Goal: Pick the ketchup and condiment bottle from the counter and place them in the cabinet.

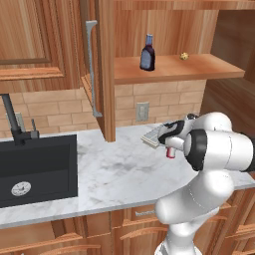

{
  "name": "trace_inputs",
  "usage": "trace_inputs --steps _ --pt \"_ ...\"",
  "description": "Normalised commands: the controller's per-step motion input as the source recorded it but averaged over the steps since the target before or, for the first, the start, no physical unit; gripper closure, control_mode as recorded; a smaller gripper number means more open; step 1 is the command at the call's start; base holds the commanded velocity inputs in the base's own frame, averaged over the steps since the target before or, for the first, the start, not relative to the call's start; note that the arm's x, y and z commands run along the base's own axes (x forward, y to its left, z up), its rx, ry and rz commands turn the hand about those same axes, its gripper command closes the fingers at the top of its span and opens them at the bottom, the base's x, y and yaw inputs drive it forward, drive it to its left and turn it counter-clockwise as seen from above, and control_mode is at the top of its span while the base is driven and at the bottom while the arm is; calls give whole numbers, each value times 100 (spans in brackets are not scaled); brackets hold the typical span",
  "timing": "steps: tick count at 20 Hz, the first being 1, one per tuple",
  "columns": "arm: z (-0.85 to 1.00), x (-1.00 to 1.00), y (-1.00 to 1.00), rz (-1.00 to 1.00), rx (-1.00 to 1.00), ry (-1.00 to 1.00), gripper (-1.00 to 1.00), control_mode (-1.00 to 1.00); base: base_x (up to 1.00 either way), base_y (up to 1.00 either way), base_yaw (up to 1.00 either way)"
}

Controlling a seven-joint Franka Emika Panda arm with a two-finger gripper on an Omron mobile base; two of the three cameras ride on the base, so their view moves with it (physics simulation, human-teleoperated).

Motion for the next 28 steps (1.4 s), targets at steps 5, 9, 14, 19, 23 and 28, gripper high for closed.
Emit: trace_inputs --steps 5,9,14,19,23,28 --pt "-2 -1 0 2 0 -4 100 -100 0 0 0" --pt "33 -20 0 2 0 -8 100 -100 0 0 0" --pt "54 -24 0 1 0 -4 100 -100 0 0 0" --pt "66 -9 0 0 0 0 100 -100 0 0 0" --pt "76 -2 0 0 -1 0 100 -100 0 0 0" --pt "67 -13 1 0 -1 0 100 -100 0 0 0"
